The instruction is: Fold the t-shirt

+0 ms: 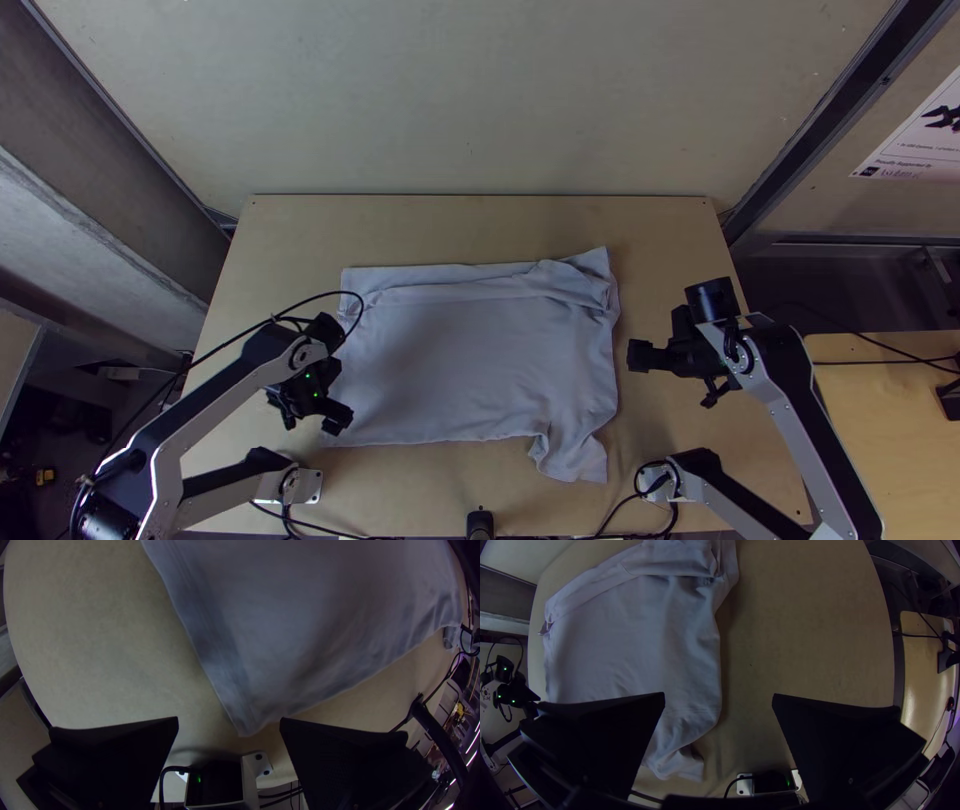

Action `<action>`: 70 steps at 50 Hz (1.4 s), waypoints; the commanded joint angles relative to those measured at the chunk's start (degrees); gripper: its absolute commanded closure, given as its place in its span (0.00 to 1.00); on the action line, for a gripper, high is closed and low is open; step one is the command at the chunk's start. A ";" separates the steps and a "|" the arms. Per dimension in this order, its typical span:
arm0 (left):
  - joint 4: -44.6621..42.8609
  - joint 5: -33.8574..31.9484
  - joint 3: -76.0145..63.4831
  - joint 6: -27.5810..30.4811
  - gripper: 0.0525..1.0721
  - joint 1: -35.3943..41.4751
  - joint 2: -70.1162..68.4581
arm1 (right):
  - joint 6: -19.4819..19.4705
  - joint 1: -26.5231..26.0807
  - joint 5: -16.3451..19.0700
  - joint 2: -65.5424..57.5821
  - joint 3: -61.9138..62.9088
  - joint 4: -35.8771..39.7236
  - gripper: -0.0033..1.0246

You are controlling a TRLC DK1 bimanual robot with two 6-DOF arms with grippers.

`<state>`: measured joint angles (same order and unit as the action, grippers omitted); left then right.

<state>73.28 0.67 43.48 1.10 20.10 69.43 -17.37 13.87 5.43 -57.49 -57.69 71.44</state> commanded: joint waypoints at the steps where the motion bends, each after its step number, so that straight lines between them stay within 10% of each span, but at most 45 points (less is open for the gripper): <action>1: 2.22 0.48 -1.30 -1.02 0.05 1.96 3.52 | -0.56 0.37 0.28 -1.39 0.30 0.63 0.04; 24: -0.94 0.48 -0.77 -3.65 0.07 5.57 15.74 | -0.21 0.28 0.37 -3.24 0.21 0.19 0.04; 34: -4.37 -0.23 0.02 -2.42 0.68 7.68 15.83 | -0.30 2.04 0.63 -2.53 2.76 0.37 0.04; 43: -7.36 -1.28 1.16 0.04 0.97 8.47 11.34 | -0.30 5.73 2.04 -3.06 9.18 2.65 0.04; 70: -4.19 -2.07 4.86 7.86 0.97 -4.80 6.68 | -3.20 17.68 6.96 -12.64 17.88 0.89 0.11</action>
<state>67.57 -1.08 48.56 6.66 16.97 77.43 -18.46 29.65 11.27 -69.30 -40.75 73.12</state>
